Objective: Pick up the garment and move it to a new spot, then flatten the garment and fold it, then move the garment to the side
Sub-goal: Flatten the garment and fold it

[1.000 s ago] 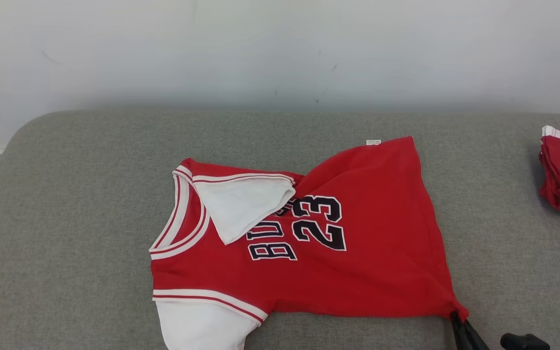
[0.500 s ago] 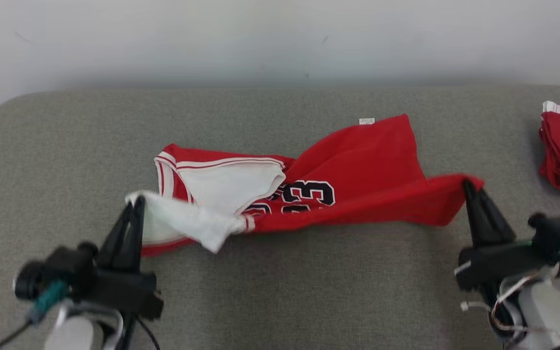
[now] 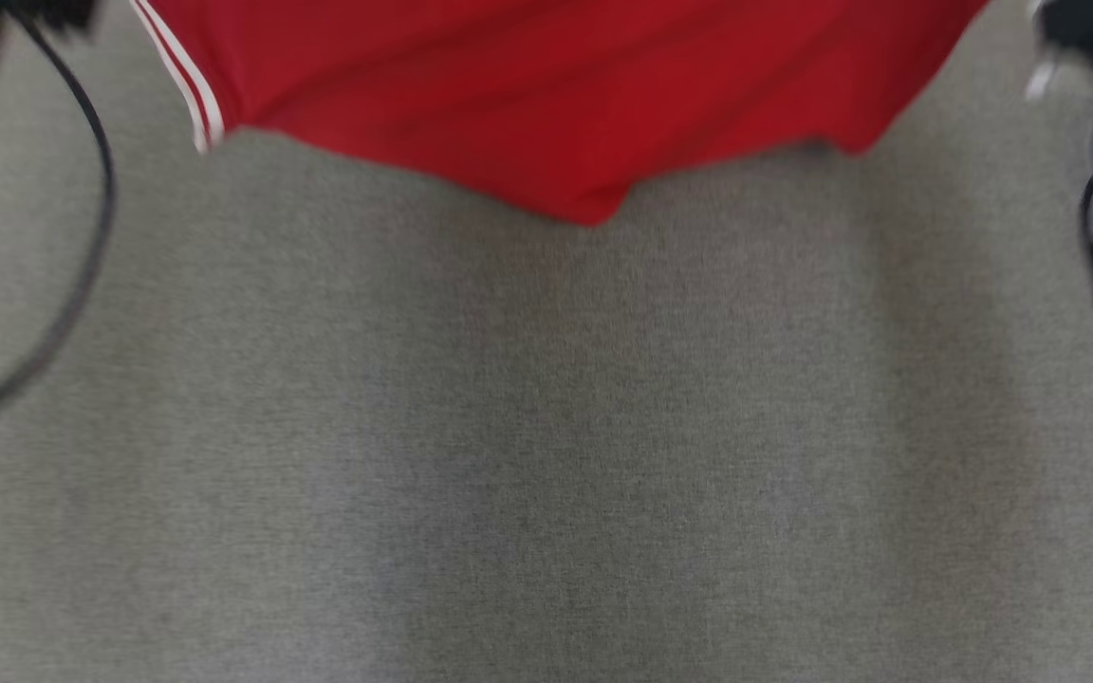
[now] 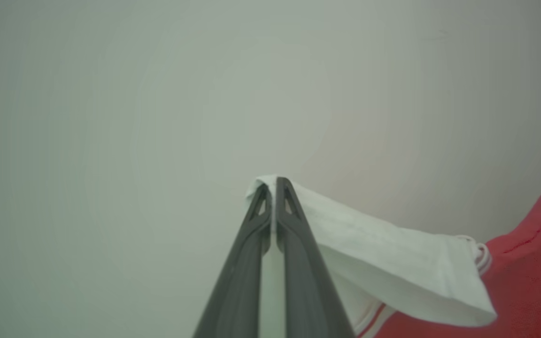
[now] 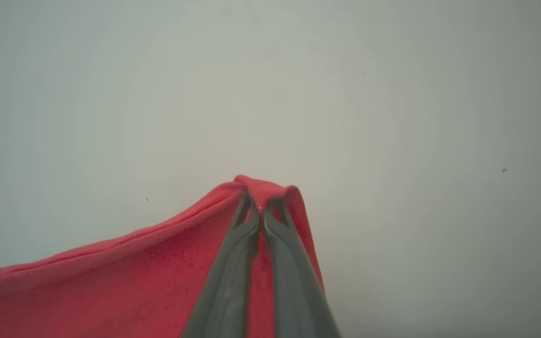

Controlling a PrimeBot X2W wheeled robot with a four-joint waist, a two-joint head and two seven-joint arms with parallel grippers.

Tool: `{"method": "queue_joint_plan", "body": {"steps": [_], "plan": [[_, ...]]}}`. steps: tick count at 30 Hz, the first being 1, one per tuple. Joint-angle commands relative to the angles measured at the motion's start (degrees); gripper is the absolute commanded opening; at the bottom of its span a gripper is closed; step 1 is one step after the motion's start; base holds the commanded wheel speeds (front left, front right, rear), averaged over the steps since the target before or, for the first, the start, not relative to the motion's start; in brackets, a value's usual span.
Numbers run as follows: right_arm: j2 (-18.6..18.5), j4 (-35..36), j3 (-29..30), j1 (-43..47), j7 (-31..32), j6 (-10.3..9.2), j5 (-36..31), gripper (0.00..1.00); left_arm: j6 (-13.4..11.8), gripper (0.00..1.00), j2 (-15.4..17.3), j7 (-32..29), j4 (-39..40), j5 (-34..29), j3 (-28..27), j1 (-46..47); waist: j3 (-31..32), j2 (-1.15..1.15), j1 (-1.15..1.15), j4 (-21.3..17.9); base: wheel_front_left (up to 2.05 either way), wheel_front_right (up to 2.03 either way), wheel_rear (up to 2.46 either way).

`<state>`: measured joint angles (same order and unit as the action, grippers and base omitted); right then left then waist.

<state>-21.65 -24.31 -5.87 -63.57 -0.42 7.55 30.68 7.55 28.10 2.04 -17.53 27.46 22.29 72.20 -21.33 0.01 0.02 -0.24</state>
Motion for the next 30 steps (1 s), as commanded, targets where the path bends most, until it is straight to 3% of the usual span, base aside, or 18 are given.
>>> {"method": "queue_joint_plan", "body": {"steps": [1,9,13,21,30], "plan": [[-0.13,-0.24,0.00,-1.44,0.31,-0.15,-0.10,0.00,-0.13,0.00,0.26,0.09,-0.46,0.41,-0.03,1.74,-7.84,-0.01,-0.02,-1.63,0.00,0.00,0.00],[-0.07,-10.20,-2.25,-23.77,2.39,-0.16,-1.47,0.00,-0.12,0.00,-1.27,3.71,-14.41,2.35,0.98,24.23,-13.07,-0.01,-0.02,-3.78,0.00,0.00,0.00],[-0.08,-16.15,-3.00,-31.92,2.39,-0.16,-2.74,0.00,-0.13,0.00,-2.33,5.18,-20.46,1.40,4.23,32.41,-14.27,-0.01,-0.02,-4.12,0.00,0.00,0.00],[-0.55,-25.76,-4.29,-42.99,0.62,-0.16,-5.65,0.00,-0.13,0.00,-3.89,7.19,-30.23,-1.13,10.44,44.49,-15.64,-0.01,-0.02,-4.48,0.00,0.00,0.00],[0.29,-32.47,-6.08,-48.75,-1.95,-0.16,-6.53,0.00,-0.13,0.00,-6.19,9.07,-35.36,-1.03,12.95,51.67,-16.49,-0.01,-0.02,-4.32,0.00,0.00,0.00]]}}
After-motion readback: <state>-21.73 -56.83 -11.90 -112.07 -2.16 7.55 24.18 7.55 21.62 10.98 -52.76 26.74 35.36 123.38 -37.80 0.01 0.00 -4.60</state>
